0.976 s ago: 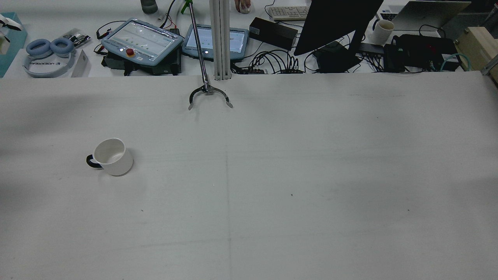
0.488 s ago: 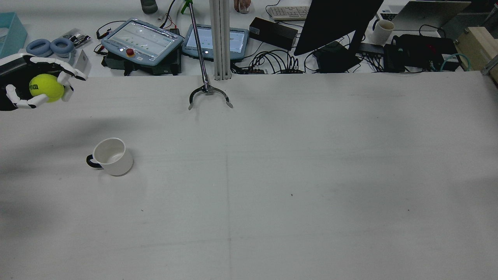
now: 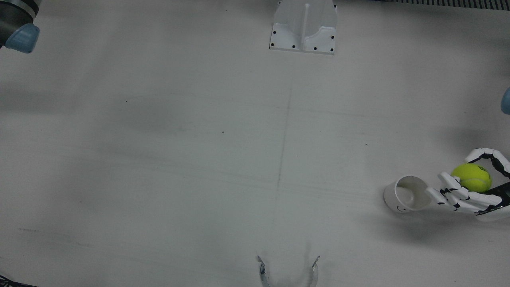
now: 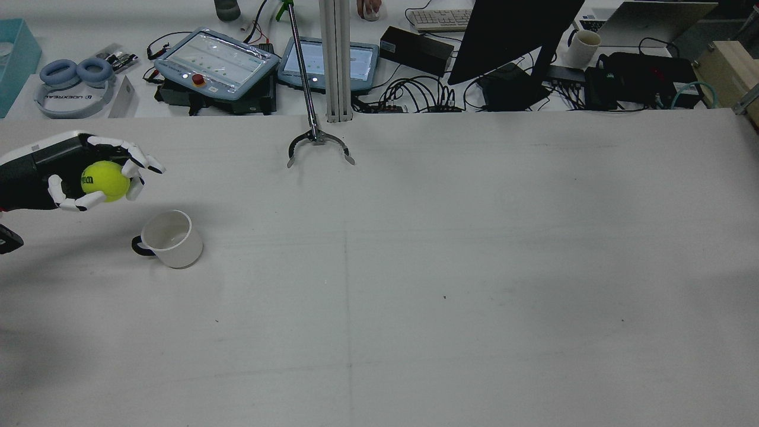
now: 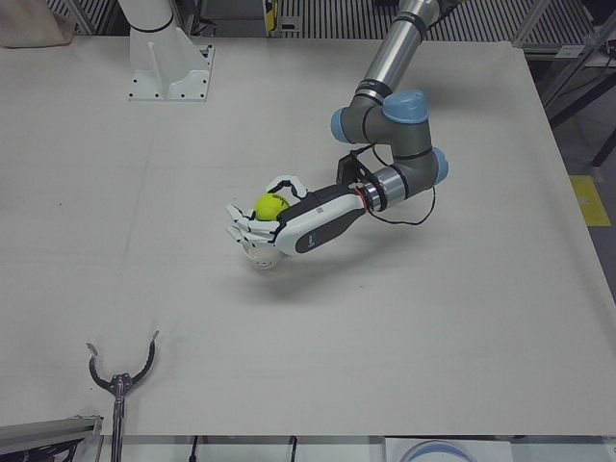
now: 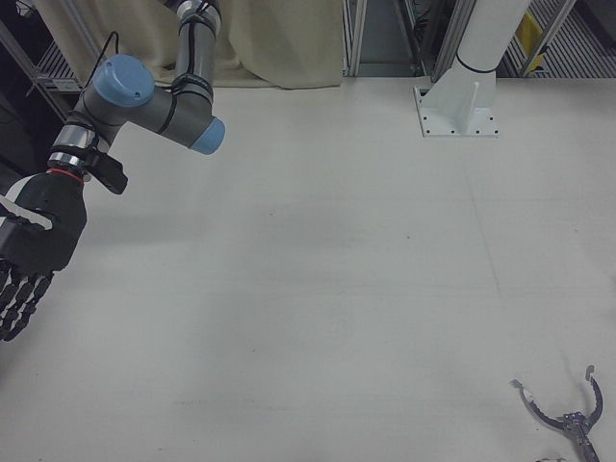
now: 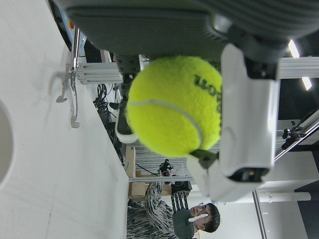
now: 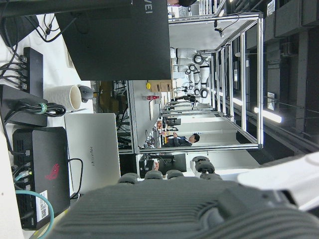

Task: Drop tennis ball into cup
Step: 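Move the left hand with the ball above the white mug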

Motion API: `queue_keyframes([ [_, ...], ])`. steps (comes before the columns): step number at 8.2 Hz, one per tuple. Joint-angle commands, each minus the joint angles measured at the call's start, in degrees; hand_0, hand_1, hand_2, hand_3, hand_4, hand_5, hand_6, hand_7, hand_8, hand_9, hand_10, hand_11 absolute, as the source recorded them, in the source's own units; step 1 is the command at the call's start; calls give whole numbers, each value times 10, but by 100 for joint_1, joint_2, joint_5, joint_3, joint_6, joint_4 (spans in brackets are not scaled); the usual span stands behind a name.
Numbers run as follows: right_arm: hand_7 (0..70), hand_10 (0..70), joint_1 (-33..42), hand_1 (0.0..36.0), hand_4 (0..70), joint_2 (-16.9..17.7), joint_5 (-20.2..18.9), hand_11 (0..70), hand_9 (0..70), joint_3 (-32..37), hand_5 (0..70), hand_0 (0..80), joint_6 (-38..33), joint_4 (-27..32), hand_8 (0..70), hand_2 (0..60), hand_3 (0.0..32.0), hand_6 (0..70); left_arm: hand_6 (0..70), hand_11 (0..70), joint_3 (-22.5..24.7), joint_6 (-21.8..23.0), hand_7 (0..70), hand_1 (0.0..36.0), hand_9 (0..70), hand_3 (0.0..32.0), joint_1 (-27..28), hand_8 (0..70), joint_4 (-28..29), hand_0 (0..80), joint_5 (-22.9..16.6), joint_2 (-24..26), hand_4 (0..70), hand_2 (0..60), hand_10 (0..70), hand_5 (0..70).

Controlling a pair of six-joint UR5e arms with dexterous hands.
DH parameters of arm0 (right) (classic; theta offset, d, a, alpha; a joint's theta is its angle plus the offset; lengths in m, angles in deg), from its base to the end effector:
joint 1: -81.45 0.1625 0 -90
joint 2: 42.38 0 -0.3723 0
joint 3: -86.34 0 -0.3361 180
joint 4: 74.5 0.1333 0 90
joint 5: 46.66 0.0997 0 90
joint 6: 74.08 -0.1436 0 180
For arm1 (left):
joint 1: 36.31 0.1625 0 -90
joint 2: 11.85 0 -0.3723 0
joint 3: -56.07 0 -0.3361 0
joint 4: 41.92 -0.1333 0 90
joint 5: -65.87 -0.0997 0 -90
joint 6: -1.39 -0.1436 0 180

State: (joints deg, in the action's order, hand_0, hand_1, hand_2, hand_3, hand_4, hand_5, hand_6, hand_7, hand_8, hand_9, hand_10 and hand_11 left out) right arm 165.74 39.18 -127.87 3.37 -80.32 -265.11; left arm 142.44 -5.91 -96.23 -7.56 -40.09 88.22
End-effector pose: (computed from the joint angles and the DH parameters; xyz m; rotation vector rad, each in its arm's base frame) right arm 0.1033 -0.5277 0.6436 0.0280 1.9720 -2.3072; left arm 0.2039 -0.5392 0.4766 -0.6379 2.3702 -0.9523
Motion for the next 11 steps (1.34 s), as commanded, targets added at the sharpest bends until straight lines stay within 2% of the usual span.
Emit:
queue_keyframes([
  [1,0,0,0,0,0,0,0,0,0,0,0,0,0,-2,0,0,0,0,287,541,-15,9,691,360,278,0,278,213,176,784,6,-154,394,600,358,201],
  [2,0,0,0,0,0,0,0,0,0,0,0,0,0,-2,0,0,0,0,428,543,-50,9,670,360,273,0,331,240,167,779,-3,-154,392,600,359,226],
  [4,0,0,0,0,0,0,0,0,0,0,0,0,0,-2,0,0,0,0,513,546,-76,0,657,360,273,0,349,258,-34,779,-3,-146,388,600,361,242],
  [5,0,0,0,0,0,0,0,0,0,0,0,0,0,6,0,0,0,0,373,547,-76,-17,681,360,281,0,341,232,-166,781,-12,-137,386,600,362,217],
  [6,0,0,0,0,0,0,0,0,0,0,0,0,0,-2,0,0,0,0,346,548,-76,-26,690,360,284,0,358,228,-272,784,-12,-111,387,600,363,212],
  [8,0,0,0,0,0,0,0,0,0,0,0,0,0,-2,0,0,0,0,417,549,-76,-26,683,360,283,0,437,242,-448,781,-12,-67,387,600,363,224],
  [9,0,0,0,0,0,0,0,0,0,0,0,0,0,-2,0,0,0,0,347,547,-76,-26,694,360,285,0,481,228,-544,784,-12,29,388,600,362,212],
  [10,0,0,0,0,0,0,0,0,0,0,0,0,0,6,0,0,0,0,390,549,-76,-35,689,360,285,0,490,237,-649,784,-12,152,388,600,364,220],
  [11,0,0,0,0,0,0,0,0,0,0,0,0,0,6,0,0,0,0,547,551,-85,-35,649,360,280,0,490,269,-764,779,-12,258,387,600,364,257],
])
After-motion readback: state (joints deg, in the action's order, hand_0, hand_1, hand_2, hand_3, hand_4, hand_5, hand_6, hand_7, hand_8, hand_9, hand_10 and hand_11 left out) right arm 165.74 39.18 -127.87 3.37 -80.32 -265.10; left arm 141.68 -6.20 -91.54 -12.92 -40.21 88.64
